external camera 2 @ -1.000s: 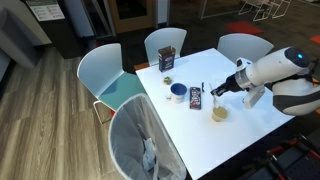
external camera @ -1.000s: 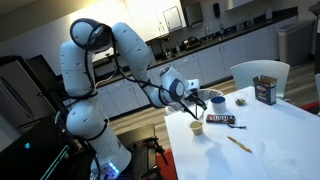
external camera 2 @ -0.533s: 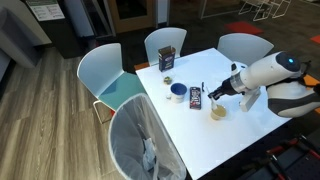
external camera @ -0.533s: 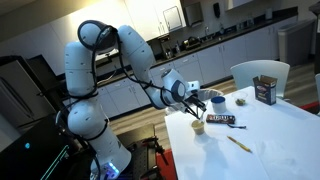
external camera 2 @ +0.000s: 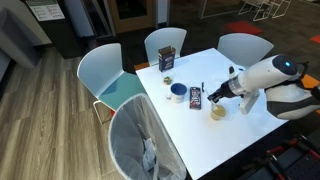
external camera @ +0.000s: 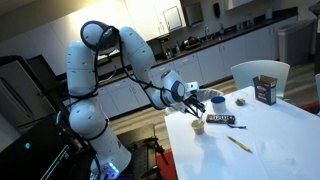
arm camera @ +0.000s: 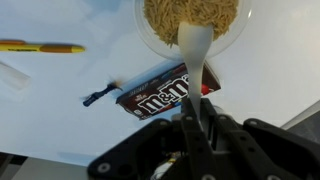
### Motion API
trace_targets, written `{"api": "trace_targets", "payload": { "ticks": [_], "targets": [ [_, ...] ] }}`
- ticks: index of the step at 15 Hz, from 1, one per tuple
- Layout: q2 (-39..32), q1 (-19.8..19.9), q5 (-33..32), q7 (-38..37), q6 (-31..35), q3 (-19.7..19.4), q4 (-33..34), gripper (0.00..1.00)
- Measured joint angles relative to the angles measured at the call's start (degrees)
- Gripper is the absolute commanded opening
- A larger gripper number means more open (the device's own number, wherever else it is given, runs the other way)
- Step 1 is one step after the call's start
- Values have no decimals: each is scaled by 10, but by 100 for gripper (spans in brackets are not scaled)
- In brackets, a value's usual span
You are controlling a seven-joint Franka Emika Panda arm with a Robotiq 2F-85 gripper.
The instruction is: Scoop out one spoonful of contents and put it on the table
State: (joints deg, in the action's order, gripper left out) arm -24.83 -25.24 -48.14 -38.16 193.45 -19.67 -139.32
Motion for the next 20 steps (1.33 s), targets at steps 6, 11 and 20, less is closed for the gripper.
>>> {"api": "trace_targets", "payload": {
  "ticks": [6,11,20],
  "targets": [
    [-15,-1,0,-1,-15,6,0,3],
    [-19,61,1,-1,-35,71,0,3],
    [-17,254,106,74,-93,266,2,3]
  ]
}}
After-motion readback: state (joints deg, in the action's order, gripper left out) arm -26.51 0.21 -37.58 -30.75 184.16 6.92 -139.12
